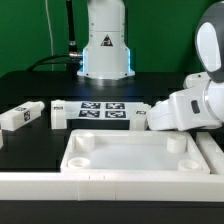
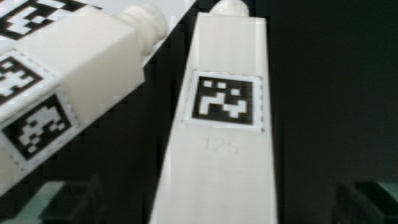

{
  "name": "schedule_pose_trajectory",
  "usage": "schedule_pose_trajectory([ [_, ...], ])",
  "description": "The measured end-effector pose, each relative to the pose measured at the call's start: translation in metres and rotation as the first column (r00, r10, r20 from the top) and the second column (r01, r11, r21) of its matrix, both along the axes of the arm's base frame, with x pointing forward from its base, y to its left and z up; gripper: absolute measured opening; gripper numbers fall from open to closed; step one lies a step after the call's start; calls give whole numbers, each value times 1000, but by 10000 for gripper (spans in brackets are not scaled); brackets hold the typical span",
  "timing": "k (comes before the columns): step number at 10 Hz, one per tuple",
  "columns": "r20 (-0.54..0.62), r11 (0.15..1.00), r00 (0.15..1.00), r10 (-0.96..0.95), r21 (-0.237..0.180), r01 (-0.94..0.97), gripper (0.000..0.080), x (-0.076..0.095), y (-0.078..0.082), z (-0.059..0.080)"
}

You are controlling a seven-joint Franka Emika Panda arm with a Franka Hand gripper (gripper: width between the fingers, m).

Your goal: Assemble desk

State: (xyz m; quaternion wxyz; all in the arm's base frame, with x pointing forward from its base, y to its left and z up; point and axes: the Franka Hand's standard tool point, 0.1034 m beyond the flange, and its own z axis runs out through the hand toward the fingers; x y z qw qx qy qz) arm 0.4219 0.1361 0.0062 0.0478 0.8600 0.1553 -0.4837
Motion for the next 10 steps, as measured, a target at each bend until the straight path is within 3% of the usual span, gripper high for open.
schedule_pose_trajectory([
  [2,-1,1000,1000,1,0,-1,312,0,0,0],
  [6,0,1000,1000,3,6,-3,288,1,0,1],
  [7,-4,1000,1000,0,8,0,288,3,0,7],
  [10,-21,1000,1000,-13,14,14,288,10,-5,46],
])
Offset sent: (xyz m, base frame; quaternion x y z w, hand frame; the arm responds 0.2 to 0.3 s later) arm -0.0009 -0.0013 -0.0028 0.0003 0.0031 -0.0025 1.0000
